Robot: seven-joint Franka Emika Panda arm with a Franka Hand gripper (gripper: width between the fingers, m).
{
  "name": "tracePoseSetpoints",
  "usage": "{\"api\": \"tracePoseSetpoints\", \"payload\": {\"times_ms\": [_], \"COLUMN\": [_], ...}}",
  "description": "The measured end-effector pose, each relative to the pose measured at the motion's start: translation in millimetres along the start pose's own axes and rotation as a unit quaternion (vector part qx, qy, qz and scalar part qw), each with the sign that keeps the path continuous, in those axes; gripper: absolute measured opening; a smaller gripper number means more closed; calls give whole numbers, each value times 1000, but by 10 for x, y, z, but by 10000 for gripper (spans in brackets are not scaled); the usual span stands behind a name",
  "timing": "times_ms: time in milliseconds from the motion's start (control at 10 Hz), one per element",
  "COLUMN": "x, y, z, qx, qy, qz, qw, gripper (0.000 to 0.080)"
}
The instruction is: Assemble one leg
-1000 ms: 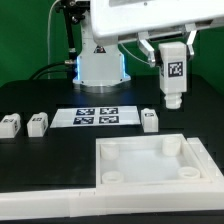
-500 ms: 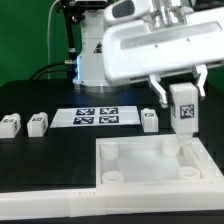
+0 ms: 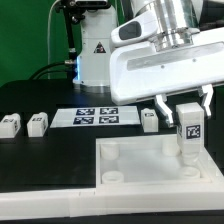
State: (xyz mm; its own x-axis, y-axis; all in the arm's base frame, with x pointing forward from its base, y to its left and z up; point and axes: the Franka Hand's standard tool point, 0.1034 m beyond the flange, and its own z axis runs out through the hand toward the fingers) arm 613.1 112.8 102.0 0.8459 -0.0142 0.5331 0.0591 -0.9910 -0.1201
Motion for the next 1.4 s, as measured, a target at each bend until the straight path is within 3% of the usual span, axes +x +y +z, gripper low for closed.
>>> {"api": "tracePoseSetpoints", "payload": {"times_ms": [300,1000,1100,1200,1300,1400], "x": [-78,-170,-170,-170,-170,-170], "y": [78,36,36,36,36,36], "z": [158,225,225,225,225,225], "qx": [-3,-3,-3,-3,-3,-3], "qy": [-3,0,0,0,0,0], "qz": [3,0,0,0,0,0], "qw": [1000,1000,1000,1000,1000,1000], "gripper": [294,294,378,511,511,618]}}
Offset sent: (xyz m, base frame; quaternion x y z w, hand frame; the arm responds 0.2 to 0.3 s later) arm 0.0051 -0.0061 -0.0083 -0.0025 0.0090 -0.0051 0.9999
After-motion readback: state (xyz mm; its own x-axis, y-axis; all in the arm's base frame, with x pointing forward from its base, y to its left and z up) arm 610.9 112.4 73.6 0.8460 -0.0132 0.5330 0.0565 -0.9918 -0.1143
